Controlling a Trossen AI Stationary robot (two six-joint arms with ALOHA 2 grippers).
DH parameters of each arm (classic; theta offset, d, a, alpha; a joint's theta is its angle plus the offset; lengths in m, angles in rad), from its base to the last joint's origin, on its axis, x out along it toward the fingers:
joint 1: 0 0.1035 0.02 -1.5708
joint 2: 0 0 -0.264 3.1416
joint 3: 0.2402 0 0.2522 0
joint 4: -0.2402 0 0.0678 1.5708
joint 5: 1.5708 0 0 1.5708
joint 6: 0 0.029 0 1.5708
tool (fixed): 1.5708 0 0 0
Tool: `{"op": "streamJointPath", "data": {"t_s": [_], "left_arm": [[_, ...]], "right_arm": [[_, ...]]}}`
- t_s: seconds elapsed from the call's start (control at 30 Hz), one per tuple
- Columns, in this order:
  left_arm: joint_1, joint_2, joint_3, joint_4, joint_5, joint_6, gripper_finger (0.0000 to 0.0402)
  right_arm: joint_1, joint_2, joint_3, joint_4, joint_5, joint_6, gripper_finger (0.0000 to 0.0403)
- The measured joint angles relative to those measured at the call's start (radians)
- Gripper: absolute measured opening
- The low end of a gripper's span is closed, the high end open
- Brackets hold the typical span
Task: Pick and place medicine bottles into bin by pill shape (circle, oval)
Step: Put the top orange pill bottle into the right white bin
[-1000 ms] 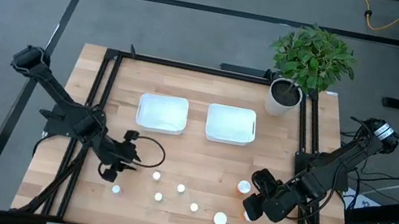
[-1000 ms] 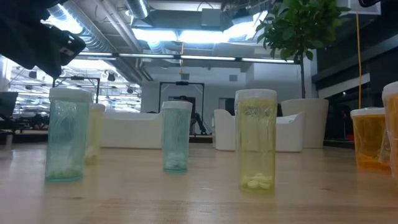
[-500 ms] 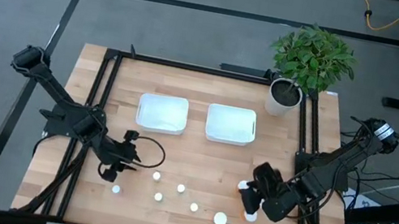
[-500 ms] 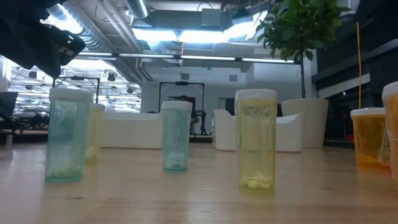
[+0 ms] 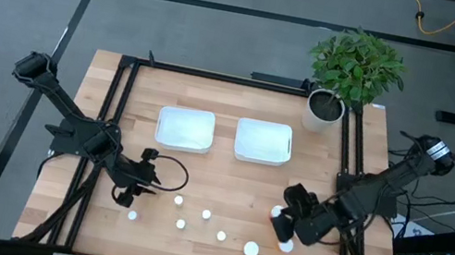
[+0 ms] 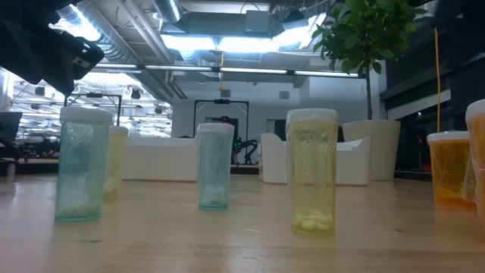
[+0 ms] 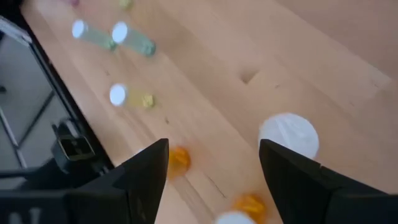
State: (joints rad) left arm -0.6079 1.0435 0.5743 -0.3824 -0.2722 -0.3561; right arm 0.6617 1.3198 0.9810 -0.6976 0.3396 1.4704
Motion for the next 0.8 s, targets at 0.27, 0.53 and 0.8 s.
{"op": "streamJointPath", "data": {"t_s": [0.27, 0.53, 0.8], "left_arm": [[0.000, 0.000, 0.000, 0.000, 0.000, 0.000, 0.0140], [0.000, 0.000, 0.000, 0.000, 0.000, 0.001, 0.0140], [0.001, 0.000, 0.000, 0.000, 0.000, 0.001, 0.0140]], "right_arm": [[-0.106, 0.024, 0.000, -0.181, -0.127, 0.056, 0.0247], [-0.118, 0.157, 0.047, -0.250, -0.203, 0.097, 0.0247], [-0.118, 0.304, 0.247, -0.430, -0.195, 0.038, 0.0247]]}}
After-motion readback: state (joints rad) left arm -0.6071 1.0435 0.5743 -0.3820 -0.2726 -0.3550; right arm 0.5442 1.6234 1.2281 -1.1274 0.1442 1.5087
